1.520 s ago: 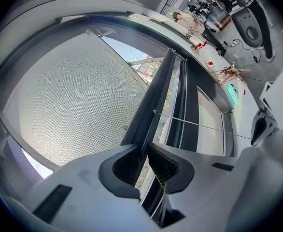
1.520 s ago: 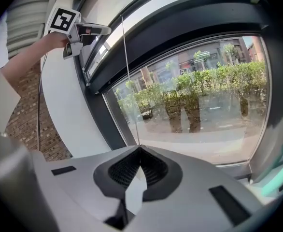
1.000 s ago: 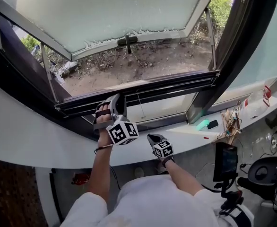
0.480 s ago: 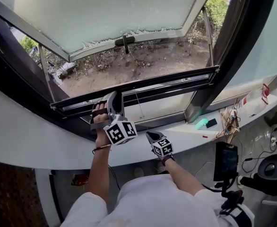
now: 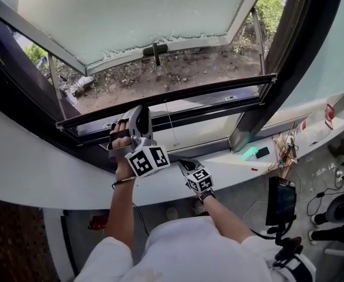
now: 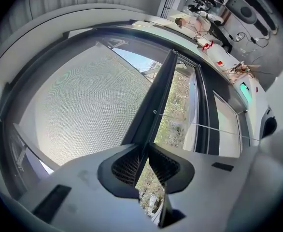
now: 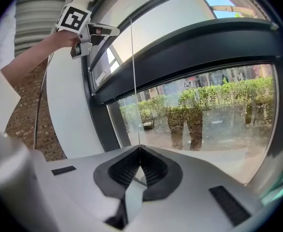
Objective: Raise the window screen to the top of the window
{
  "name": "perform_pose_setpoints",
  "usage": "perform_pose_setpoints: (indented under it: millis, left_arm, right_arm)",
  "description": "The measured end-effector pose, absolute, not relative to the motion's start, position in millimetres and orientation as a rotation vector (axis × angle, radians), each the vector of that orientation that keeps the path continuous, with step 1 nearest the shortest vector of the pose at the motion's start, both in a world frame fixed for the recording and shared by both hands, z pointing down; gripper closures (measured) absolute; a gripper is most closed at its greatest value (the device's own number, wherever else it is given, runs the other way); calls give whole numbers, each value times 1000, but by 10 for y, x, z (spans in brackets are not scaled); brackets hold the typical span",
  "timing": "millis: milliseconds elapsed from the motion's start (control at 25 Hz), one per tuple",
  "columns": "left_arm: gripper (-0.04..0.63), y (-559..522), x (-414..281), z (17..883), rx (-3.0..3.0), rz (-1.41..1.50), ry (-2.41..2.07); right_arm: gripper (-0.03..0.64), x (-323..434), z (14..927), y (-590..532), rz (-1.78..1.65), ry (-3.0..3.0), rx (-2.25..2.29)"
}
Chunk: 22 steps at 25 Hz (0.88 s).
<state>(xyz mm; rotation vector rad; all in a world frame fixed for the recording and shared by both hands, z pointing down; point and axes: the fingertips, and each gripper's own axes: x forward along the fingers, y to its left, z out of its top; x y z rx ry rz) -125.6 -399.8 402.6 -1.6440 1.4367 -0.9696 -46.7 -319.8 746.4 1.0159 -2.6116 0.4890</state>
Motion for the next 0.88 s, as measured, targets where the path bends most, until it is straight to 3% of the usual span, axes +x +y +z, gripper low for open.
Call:
perform_pose_setpoints:
  millis: [880]
  left_arm:
    - [543,-4005,-1261,3843,-1649,-937,1440]
  right_arm:
    - [615,-429,7276,-3222,502,-2648,1071]
